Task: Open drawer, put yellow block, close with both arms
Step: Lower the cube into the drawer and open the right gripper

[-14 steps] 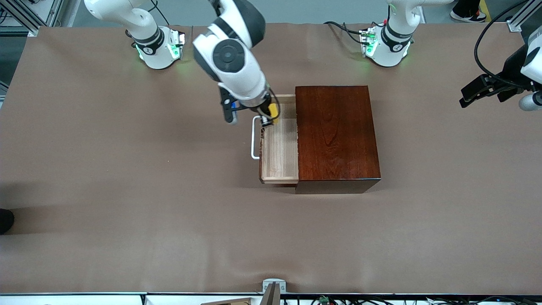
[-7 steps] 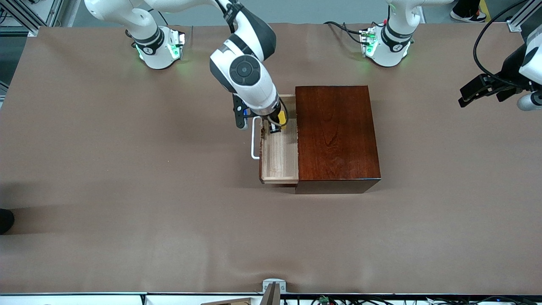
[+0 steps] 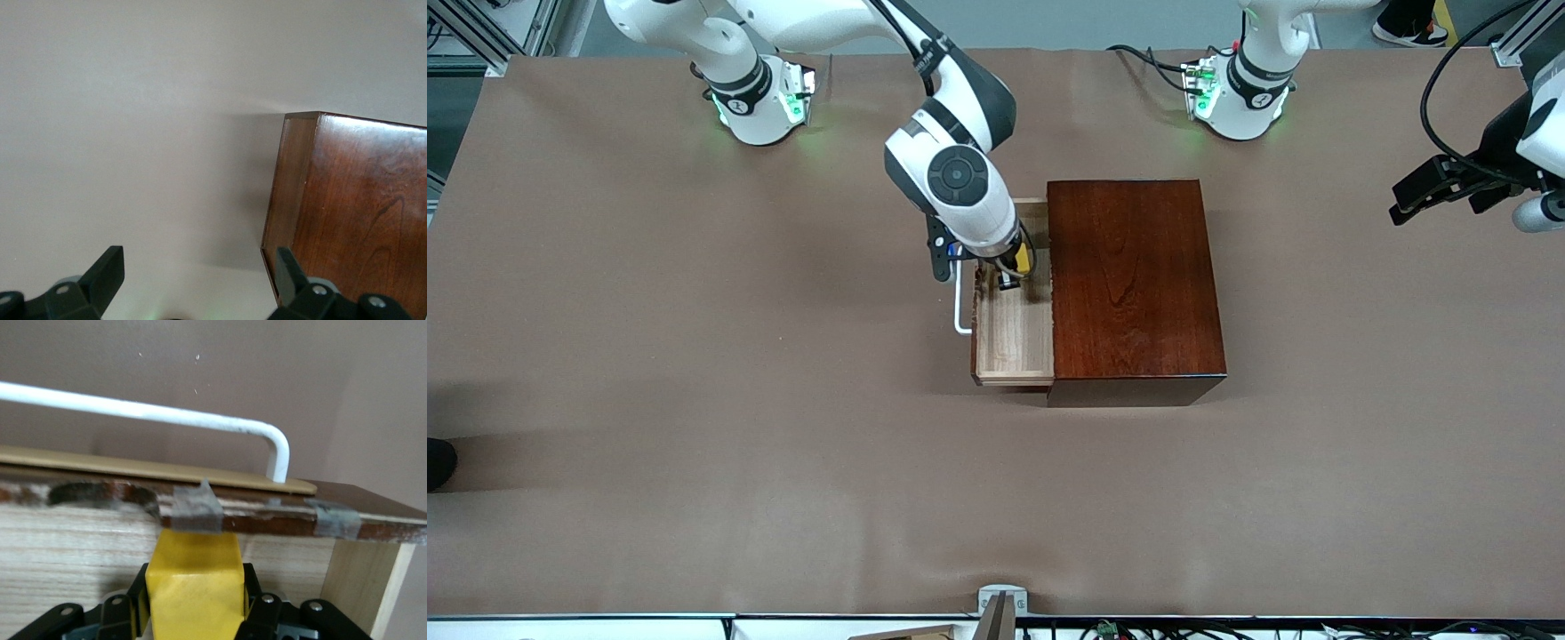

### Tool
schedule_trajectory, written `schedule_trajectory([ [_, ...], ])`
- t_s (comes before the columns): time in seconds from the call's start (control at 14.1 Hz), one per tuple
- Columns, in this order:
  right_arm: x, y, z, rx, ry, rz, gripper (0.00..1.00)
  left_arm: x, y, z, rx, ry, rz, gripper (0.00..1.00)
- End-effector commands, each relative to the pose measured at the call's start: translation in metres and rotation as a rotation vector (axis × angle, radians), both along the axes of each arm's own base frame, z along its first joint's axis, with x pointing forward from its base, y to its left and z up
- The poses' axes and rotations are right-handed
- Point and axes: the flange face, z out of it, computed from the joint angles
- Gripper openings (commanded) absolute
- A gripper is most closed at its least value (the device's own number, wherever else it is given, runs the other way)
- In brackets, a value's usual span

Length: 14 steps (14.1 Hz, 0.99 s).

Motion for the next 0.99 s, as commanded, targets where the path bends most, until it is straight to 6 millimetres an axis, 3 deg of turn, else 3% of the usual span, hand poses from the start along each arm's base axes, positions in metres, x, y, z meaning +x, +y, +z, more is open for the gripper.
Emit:
schedule_trajectory([
  [0.0, 0.001, 0.006, -0.001, -0.001, 0.002, -0.018, 0.09, -0.002, 0.002, 0.007, -0.010, 0.000, 0.002, 1.00],
  [0.07, 0.004, 0.004, -0.001, -0.002, 0.004, -0.024, 0.57, -0.002, 0.001, 0.007, -0.010, 0.000, 0.000, 1.00],
  [0.14, 0.007, 0.000, 0.002, -0.005, 0.007, -0.031, 1.00, -0.002, 0.002, 0.006, -0.010, 0.002, 0.002, 1.00],
  [0.28, 0.013, -0.005, 0.018, -0.016, 0.023, -0.021, 1.00, -0.003, 0.000, 0.007, -0.010, -0.001, 0.002, 1.00],
  [0.43, 0.035, -0.018, 0.053, -0.018, 0.058, -0.036, 1.00, -0.003, 0.001, 0.007, -0.010, 0.000, 0.003, 1.00],
  [0.57, 0.046, -0.030, 0.076, -0.038, 0.090, -0.037, 1.00, -0.003, 0.001, 0.008, -0.010, -0.002, 0.003, 1.00],
  [0.78, 0.071, -0.041, 0.127, 0.018, 0.017, -0.063, 1.00, -0.003, 0.000, 0.009, -0.010, -0.005, 0.003, 1.00],
  [0.92, 0.091, -0.065, 0.150, 0.020, 0.003, -0.076, 1.00, -0.003, -0.001, 0.010, -0.010, -0.006, 0.002, 1.00],
])
